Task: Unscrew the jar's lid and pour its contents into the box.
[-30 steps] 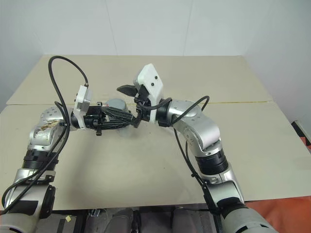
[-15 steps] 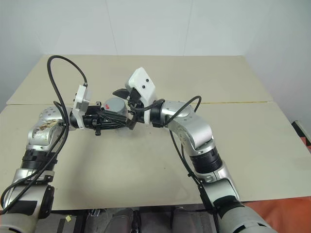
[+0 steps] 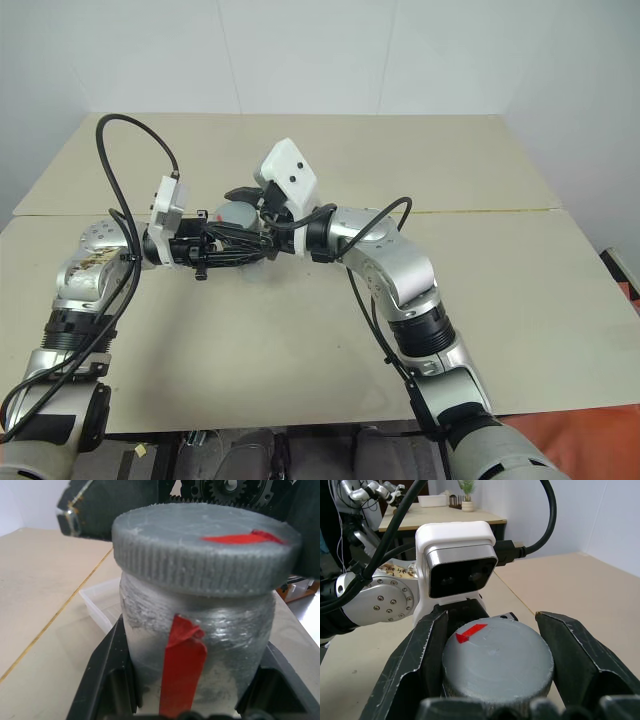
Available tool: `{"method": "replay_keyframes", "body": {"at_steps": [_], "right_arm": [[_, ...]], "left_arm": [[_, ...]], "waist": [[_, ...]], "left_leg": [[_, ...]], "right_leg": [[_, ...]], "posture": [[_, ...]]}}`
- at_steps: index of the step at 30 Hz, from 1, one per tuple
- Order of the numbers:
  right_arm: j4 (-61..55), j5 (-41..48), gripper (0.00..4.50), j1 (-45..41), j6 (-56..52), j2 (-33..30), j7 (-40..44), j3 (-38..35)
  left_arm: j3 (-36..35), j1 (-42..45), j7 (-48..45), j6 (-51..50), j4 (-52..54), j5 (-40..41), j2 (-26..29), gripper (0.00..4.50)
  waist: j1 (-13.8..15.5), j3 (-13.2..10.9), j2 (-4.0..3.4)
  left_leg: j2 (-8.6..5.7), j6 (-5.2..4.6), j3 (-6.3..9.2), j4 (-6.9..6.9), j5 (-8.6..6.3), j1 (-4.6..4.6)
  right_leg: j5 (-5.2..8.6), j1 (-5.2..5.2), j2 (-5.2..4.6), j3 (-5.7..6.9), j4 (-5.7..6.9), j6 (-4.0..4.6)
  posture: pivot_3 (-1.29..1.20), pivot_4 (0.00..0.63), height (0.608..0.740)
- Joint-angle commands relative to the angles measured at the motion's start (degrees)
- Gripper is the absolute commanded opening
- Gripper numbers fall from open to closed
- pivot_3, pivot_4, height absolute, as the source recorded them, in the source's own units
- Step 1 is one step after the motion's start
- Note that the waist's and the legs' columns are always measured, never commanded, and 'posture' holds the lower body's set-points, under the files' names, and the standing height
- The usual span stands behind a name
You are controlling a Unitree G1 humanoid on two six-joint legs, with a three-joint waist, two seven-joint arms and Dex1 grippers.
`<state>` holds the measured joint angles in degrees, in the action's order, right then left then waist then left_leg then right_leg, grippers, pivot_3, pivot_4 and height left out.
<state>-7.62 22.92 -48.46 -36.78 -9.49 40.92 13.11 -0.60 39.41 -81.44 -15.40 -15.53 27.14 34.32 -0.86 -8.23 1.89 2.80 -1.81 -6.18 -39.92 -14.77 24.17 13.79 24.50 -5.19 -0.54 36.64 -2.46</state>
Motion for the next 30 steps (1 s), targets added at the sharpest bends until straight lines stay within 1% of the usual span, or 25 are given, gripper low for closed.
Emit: {"method": "replay_keyframes", "body": {"at_steps": [1, 7, 17, 24, 30], "right_arm": [[-1.7, 0.3, 2.76, -1.4, 0.7, 0.0, -0.4, -1.2], [-2.4, 0.8, 2.76, -4.0, 0.7, -1.4, -0.5, -3.5], [-1.6, 4.6, 2.76, -10.5, 1.7, -6.7, 1.5, -9.6], [-1.2, 7.3, 2.76, -11.0, 3.0, -8.5, 2.7, -10.2], [-1.5, 10.1, 2.76, -8.5, 4.7, -9.0, 7.7, -9.9]], "left_arm": [[-0.7, 0.2, -0.2, -0.6, 2.0, 0.9, 0.6, 1.93], [0.8, -2.3, -1.2, -0.7, 1.7, -0.4, 0.8, 1.93], [2.5, -5.2, -2.5, -2.0, 2.1, 0.3, 0.6, 1.93], [3.6, -4.8, -5.7, -4.1, 2.7, 2.4, 1.7, 1.93], [5.4, -4.5, -10.7, -6.8, 4.0, 4.1, 4.5, 1.93]], "waist": [[0.0, 0.0, 0.0], [0.0, 0.0, 0.0], [0.0, 0.0, 0.0], [0.0, 0.0, 0.0], [0.0, 0.0, 0.0]], "left_leg": [[0.0, 0.0, 0.0, 0.0, 0.0, 0.0], [0.0, 0.0, 0.0, 0.0, 0.0, 0.0], [0.01, -0.03, 0.0, 0.01, -0.02, 0.0], [0.01, -0.05, 0.0, 0.0, -0.03, 0.0], [0.01, -0.06, 0.0, 0.01, -0.03, 0.0]], "right_leg": [[0.0, 0.0, 0.0, 0.0, 0.0, 0.0], [0.0, 0.0, 0.0, 0.0, 0.0, 0.0], [0.0, 0.0, -0.01, 0.0, -0.01, 0.0], [0.0, 0.0, -0.01, 0.0, 0.0, 0.0], [0.0, 0.01, 0.0, 0.0, -0.01, 0.0]], "posture": [[0.0, 0.15, 0.74], [0.0, 0.15, 0.74], [0.0, 0.15, 0.74], [0.0, 0.15, 0.74], [0.0, 0.15, 0.74]]}}
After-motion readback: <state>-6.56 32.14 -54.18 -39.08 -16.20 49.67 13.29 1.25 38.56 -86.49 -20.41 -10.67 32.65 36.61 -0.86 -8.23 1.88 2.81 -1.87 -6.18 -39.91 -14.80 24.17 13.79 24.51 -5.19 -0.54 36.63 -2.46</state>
